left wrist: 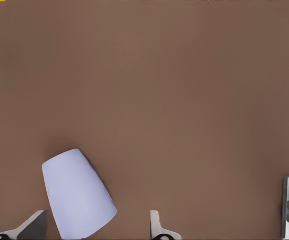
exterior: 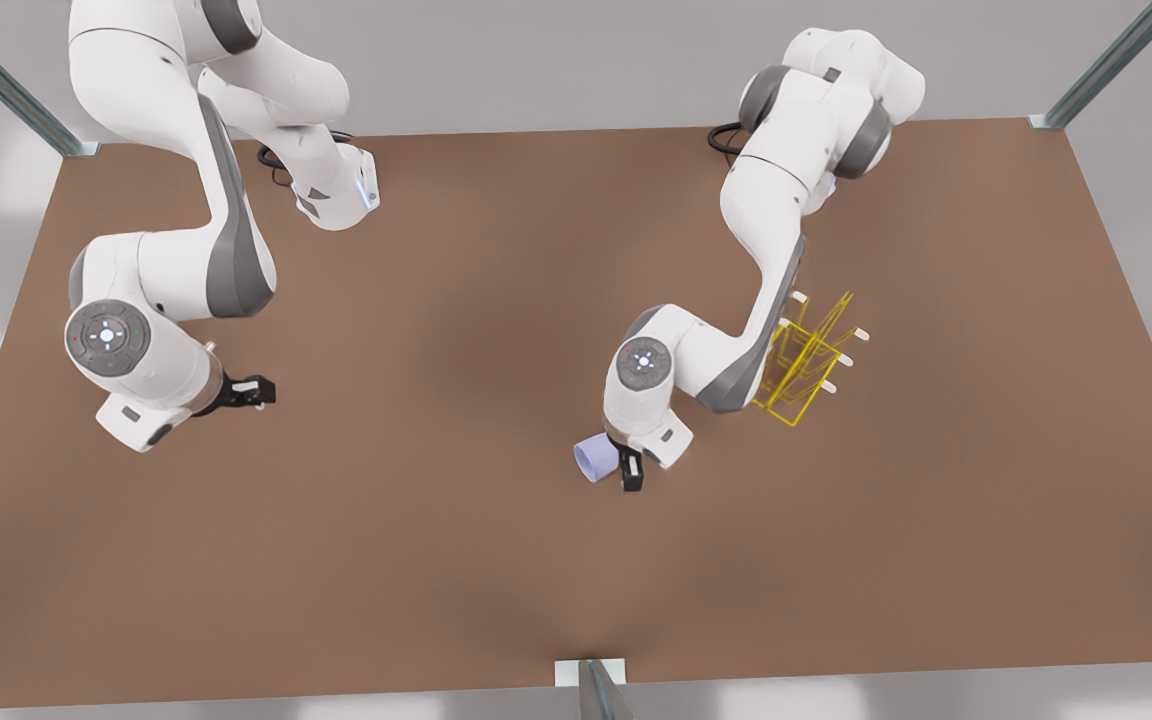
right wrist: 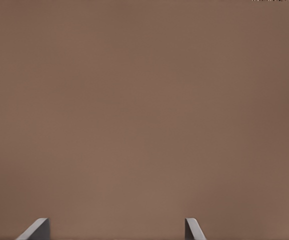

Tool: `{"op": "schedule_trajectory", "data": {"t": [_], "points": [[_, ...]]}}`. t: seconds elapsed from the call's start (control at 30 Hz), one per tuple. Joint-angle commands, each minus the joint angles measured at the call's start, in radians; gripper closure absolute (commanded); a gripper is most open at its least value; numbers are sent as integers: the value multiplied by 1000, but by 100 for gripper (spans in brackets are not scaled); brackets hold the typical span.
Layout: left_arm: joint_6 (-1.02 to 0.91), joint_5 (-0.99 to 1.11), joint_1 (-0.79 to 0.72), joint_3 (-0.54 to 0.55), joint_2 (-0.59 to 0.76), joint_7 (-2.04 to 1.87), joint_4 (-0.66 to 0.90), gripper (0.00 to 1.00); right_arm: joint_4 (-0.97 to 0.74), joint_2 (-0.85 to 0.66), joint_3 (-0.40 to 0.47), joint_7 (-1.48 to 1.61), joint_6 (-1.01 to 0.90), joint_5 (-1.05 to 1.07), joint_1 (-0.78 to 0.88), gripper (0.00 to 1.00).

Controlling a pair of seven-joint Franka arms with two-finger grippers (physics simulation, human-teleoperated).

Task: Place the cup on the cup holder

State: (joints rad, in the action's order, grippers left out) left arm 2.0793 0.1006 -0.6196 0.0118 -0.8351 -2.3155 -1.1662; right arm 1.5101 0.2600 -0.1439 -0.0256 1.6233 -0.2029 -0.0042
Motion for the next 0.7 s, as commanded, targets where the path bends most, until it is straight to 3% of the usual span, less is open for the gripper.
{"op": "schedule_trajectory", "data": {"t": [0.0,0.23,0.3,0.67], "points": [[-8,60,-9,0,1,-965,-35,0,-2,1,1,62,12,2,0,0],[-8,116,-32,-1,-27,-1088,-79,0,-33,10,1,61,49,97,-72,0],[-2,132,-49,2,-25,-1085,-90,0,2,-76,-5,59,35,114,-151,0],[22,120,-58,30,-56,-864,-78,0,-11,-82,-8,36,27,125,-146,0]]}}
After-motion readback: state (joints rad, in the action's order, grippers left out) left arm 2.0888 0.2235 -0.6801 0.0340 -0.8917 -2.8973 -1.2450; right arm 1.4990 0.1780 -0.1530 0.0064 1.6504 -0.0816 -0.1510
